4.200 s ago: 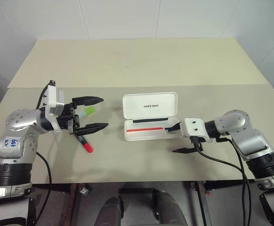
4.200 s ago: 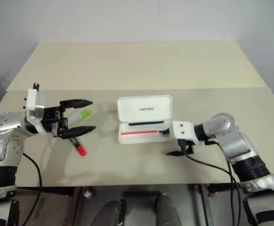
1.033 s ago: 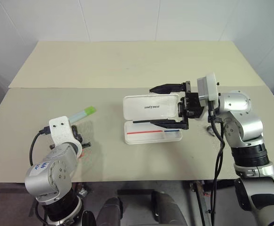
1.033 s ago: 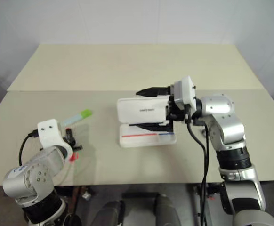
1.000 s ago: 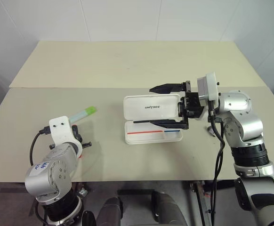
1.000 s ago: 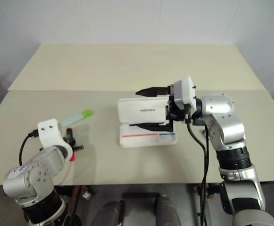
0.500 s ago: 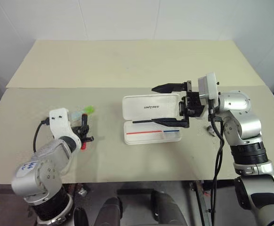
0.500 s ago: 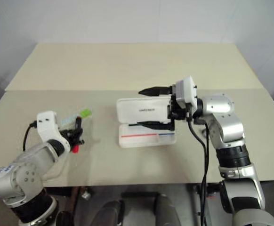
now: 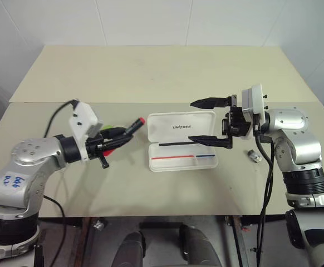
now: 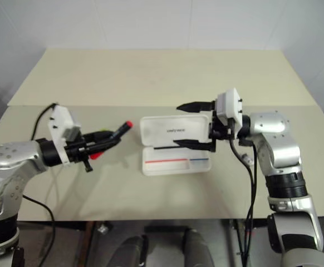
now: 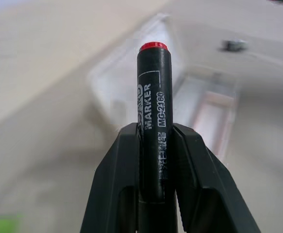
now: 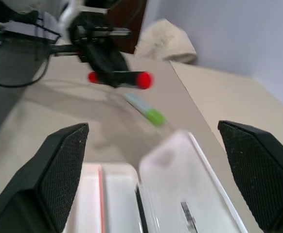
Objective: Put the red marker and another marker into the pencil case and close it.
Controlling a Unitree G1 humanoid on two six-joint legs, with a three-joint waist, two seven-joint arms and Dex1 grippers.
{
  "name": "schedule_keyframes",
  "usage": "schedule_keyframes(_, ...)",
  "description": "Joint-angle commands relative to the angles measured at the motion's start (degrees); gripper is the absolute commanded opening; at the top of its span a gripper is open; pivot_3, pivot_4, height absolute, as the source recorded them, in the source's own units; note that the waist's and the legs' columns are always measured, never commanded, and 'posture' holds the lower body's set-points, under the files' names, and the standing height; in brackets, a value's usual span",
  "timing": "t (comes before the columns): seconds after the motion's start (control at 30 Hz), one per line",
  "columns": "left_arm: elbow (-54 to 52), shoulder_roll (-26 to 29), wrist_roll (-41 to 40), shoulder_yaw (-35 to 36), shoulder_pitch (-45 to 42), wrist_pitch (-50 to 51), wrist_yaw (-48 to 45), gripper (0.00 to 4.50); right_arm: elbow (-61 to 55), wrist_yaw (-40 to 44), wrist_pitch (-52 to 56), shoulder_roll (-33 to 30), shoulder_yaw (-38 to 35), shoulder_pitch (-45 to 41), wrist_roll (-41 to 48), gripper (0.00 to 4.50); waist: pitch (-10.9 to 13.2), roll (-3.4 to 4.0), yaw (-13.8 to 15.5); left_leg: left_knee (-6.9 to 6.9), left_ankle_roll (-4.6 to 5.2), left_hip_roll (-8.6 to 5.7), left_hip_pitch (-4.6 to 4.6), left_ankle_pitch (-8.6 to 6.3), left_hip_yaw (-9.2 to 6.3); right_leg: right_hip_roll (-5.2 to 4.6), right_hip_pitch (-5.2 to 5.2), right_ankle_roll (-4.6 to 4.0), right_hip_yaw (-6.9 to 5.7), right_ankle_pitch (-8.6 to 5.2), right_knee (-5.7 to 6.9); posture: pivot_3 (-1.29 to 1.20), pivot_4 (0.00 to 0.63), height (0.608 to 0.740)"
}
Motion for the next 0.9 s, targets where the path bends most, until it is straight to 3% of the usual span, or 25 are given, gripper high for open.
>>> schedule_keyframes(0.03, 1.62, 0.77, -0.40, -4.54, -4.04, -5.34, -4.91, 0.62, 2.85, -1.09, -2.14, -3.34, -4.00, 1.61, -1.56, 4.50, 0.01, 0.01, 0.31, -0.07, 0.00, 0.00, 0.00, 0.00, 0.00, 0.00, 0.00, 0.02, -0.03, 0.01, -0.06, 0.00, 0.150, 0.740)
schedule_keyframes(0.43, 19.40, -7.26, 10.49, -22.23, -17.75, -18.09, -8.40, 0.62, 1.65, -2.51, -3.38, -7.44, -7.41, 11.38, -2.71, 4.50, 0.02, 0.05, 0.64, -0.04, 0.03, 0.06, -0.02, -0.03, 0.14, 0.14, -0.07, 0.07, 0.04, 0.00, 0.00, 0.00, 0.150, 0.740)
schedule_keyframes(0.9, 39.37, -17.13, 22.91, -29.71, -24.80, -31.05, -7.06, 0.62, -12.35, -5.91, 3.57, -7.68, -9.21, 19.32, 1.67, 4.50, 0.02, 0.05, 1.15, 0.34, 0.06, 0.01, 0.01, 0.00, 0.09, 0.15, -0.01, 0.12, 0.06, 0.02, 0.38, 0.00, 0.150, 0.740)
